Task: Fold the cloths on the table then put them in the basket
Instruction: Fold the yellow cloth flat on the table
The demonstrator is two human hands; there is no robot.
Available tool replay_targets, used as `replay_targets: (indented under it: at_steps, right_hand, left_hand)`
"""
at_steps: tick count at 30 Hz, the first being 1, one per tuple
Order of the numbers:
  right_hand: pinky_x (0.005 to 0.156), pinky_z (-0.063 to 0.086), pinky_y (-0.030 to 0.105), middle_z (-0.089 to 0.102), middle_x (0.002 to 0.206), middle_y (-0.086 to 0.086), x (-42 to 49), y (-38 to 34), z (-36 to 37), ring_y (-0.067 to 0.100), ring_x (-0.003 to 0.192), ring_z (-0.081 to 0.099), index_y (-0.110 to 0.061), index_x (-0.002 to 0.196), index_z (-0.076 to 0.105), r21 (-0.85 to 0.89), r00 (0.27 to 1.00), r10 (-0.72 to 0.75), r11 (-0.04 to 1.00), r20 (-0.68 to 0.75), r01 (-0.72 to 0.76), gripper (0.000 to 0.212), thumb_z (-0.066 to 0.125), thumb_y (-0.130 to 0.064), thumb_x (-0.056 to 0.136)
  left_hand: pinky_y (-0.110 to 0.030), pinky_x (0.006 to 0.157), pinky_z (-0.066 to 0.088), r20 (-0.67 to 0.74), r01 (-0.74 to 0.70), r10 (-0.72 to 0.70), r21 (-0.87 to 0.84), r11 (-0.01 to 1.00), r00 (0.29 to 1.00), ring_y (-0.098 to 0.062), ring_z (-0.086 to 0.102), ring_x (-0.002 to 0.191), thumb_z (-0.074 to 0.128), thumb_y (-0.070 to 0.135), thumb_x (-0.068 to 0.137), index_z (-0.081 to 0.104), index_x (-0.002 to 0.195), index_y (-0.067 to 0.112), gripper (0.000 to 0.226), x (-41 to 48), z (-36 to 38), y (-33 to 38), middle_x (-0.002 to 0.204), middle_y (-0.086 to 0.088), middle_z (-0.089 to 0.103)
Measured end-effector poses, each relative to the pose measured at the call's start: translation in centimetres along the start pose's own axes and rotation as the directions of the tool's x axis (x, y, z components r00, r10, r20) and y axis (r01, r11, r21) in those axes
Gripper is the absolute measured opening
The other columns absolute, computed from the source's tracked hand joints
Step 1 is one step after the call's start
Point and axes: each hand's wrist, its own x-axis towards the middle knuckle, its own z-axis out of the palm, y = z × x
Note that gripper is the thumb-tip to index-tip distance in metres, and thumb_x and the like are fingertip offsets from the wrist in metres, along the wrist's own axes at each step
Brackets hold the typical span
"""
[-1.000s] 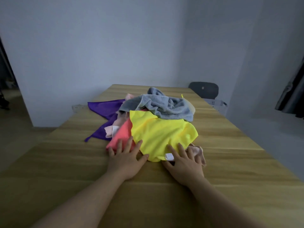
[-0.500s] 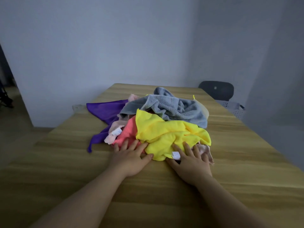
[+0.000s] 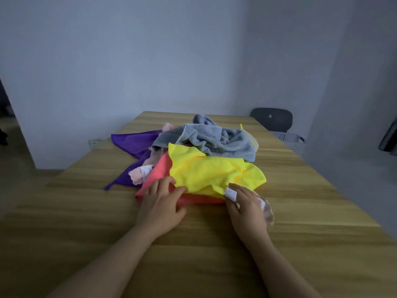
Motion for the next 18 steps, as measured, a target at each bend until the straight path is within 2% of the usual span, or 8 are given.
replay_targets:
  at_steps: [3,5,7,10,12,14,16,18]
  right_hand:
    - [0.064,0.035,0.006,0.055,0.07,-0.016,-2.0,-1.5,-1.3,-0.001,0.073,0.051,-0.015,0.08,0.065,0.244,0.981,0.195,0.95,0.02,-0.194,0.014,0.057,-0.01,0.09]
    - [0.06,0.034,-0.001,0.05,0.062,-0.013,-3.2,-2.2,-2.3,-0.012,0.068,0.051,-0.023,0.064,0.056,0.291,0.973,0.231,0.931,-0.005,-0.219,0.03,0.057,-0.007,0.089]
    - [0.062,0.036,0.001,0.053,0.067,-0.009,-4.2,-2.7,-3.1,-0.017,0.073,0.049,-0.032,0.064,0.05,0.342,0.97,0.24,0.91,0.025,-0.234,0.038,0.056,-0.006,0.09]
    - [0.079,0.04,0.024,0.058,0.094,0.003,-4.6,-2.7,-3.9,0.008,0.095,0.049,-0.029,0.075,0.057,0.405,0.943,0.316,0.853,0.102,-0.329,0.023,0.052,-0.016,0.093]
    - [0.073,0.039,0.03,0.059,0.084,0.004,-4.0,-3.1,-4.8,0.016,0.084,0.051,-0.023,0.076,0.06,0.484,0.928,0.364,0.801,0.074,-0.353,0.021,0.051,-0.018,0.094]
    - [0.068,0.04,0.031,0.058,0.073,0.001,-3.1,-4.3,-6.2,0.016,0.075,0.052,-0.018,0.078,0.063,0.554,0.93,0.365,0.766,0.042,-0.325,0.021,0.05,-0.018,0.094]
    - [0.071,0.045,0.034,0.063,0.077,0.005,-2.2,-5.7,-7.6,0.018,0.076,0.057,-0.016,0.082,0.064,0.581,0.945,0.326,0.766,0.021,-0.277,0.02,0.049,-0.02,0.094]
    - [0.081,0.05,0.04,0.069,0.088,0.011,-1.5,-6.8,-8.8,0.024,0.087,0.064,-0.018,0.086,0.066,0.613,0.956,0.292,0.754,0.01,-0.236,0.021,0.048,-0.02,0.095]
  left_hand:
    - [-0.039,0.113,0.017,-0.008,-0.1,0.099,-0.073,0.992,0.995,-0.013,0.004,0.138,0.058,0.031,0.084,0.04,0.132,0.042,0.053,-0.9,-0.4,0.4,0.147,0.017,0.006]
    - [-0.041,0.114,0.015,-0.069,-0.095,0.085,-0.147,0.985,0.994,-0.015,0.004,0.141,0.059,0.029,0.087,0.051,0.124,0.039,0.04,-1.3,-0.7,1.2,0.15,0.015,0.011]
    - [-0.041,0.113,0.018,-0.165,-0.11,0.079,-0.189,0.976,0.983,-0.018,0.016,0.141,0.059,0.027,0.088,0.064,0.106,0.031,0.018,-1.6,-1.2,2.2,0.147,0.011,0.029]
    - [-0.038,0.109,0.027,-0.261,-0.165,0.095,-0.262,0.951,0.961,-0.018,0.034,0.133,0.057,0.021,0.09,0.063,0.09,0.024,0.007,-1.2,-2.5,3.8,0.139,0.008,0.043]
    - [-0.036,0.108,0.032,-0.21,-0.142,0.064,-0.381,0.913,0.976,-0.015,0.036,0.132,0.056,0.015,0.09,0.055,0.095,0.03,0.015,-0.5,-3.6,4.4,0.143,0.01,0.038]
    - [-0.035,0.11,0.03,-0.044,-0.089,0.077,-0.442,0.893,0.996,-0.012,0.025,0.138,0.059,0.009,0.086,0.045,0.115,0.037,0.043,-0.2,-4.5,4.8,0.152,0.013,0.021]
    - [-0.039,0.113,0.027,0.087,-0.036,0.083,-0.44,0.897,0.993,-0.012,0.015,0.141,0.066,0.016,0.082,0.026,0.138,0.042,0.074,-0.3,-5.0,5.3,0.155,0.015,0.007]
    - [-0.044,0.113,0.028,0.078,0.006,0.035,-0.47,0.883,0.996,-0.015,0.016,0.142,0.067,0.024,0.082,0.025,0.142,0.041,0.075,-0.1,-5.8,6.1,0.156,0.011,0.01]
